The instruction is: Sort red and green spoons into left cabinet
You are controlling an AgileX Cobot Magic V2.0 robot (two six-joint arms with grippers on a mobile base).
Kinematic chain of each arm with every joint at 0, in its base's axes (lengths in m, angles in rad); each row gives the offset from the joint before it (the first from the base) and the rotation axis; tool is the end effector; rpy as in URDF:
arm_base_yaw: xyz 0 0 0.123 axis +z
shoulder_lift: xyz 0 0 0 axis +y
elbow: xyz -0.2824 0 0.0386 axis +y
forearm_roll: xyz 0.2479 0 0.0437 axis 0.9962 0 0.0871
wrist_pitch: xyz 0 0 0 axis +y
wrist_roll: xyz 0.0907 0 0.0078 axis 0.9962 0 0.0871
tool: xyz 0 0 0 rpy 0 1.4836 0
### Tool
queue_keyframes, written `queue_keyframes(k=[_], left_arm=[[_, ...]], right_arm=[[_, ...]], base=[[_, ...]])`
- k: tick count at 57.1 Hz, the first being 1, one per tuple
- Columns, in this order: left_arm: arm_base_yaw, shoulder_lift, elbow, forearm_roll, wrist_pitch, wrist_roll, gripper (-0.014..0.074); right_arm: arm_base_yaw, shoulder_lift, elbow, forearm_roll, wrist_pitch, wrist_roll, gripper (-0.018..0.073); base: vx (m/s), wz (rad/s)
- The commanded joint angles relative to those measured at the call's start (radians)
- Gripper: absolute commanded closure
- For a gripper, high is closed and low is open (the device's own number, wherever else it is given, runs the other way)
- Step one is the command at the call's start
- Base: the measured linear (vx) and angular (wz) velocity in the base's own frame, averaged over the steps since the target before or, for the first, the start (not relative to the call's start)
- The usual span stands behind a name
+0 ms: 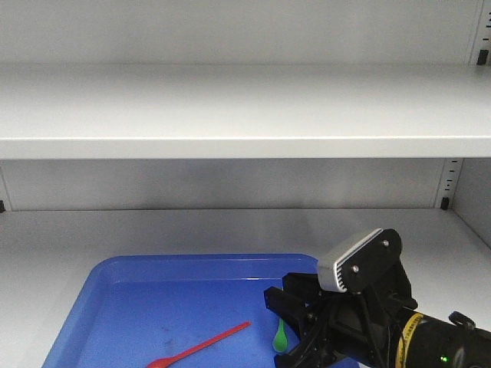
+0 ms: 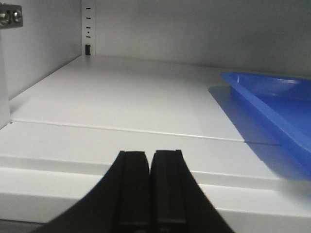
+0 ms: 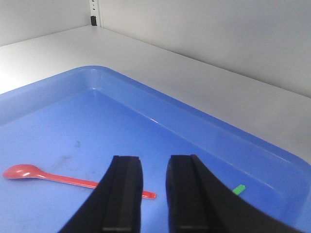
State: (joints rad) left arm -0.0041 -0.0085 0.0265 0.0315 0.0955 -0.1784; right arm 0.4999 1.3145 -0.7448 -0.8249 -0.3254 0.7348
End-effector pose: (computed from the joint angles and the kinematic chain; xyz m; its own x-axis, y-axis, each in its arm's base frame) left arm 0.0569 0.0000 0.1959 -0.0261 -0.1464 -0.9889 -0.0028 0.9892 -0.1464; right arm 0.2387 0.1546 0.2864 -0.1810 -0.1688 -0.9689 -0.6780 0.7351 -0.0014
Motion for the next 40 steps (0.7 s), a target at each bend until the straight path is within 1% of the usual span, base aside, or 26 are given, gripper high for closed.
queue_keyframes(k=[1, 19, 25, 29, 32, 35, 40], left_arm=[[-0.008, -0.021, -0.002, -0.008, -0.08, -0.001, 0.0603], [-0.008, -0.021, -0.002, -0.008, -0.08, -0.001, 0.0603], [-0.008, -0.021, -0.002, -0.008, -0.08, -0.001, 0.0603], [-0.008, -0.021, -0.002, -0.008, -0.08, -0.001, 0.0603], [-0.008, -0.021, -0.002, -0.008, -0.08, -0.001, 0.0603], [-0.008, -0.021, -0.002, -0.008, -0.08, -0.001, 0.0603], [-0.008, -0.021, -0.002, -0.008, -0.08, -0.001, 0.0603]], right_arm=[[0.001, -0.024, -0.032, 0.015, -0.057, -0.009, 0.0328], [0.001, -0.028, -0.029, 0.016, -0.045, -0.009, 0.0328], [0.001, -0.059, -0.029, 0.035, 0.029, -0.01, 0.0328], [0.001, -0.101, -0.029, 0.08, 0.116, -0.011, 0.0335], [0.001, -0.14, -0.029, 0.146, 0.195, -0.032, 0.0359], [0.001, -0.177, -0.029, 0.205, 0.272, -0.081, 0.0393], [-0.001, -0.237, -0.029, 0.31, 0.4, -0.225, 0.0473]], base=[[0.0, 0.0], [0.0, 0.0], [0.0, 0.0], [0.0, 0.0], [0.0, 0.0], [0.0, 0.0], [0.0, 0.0]])
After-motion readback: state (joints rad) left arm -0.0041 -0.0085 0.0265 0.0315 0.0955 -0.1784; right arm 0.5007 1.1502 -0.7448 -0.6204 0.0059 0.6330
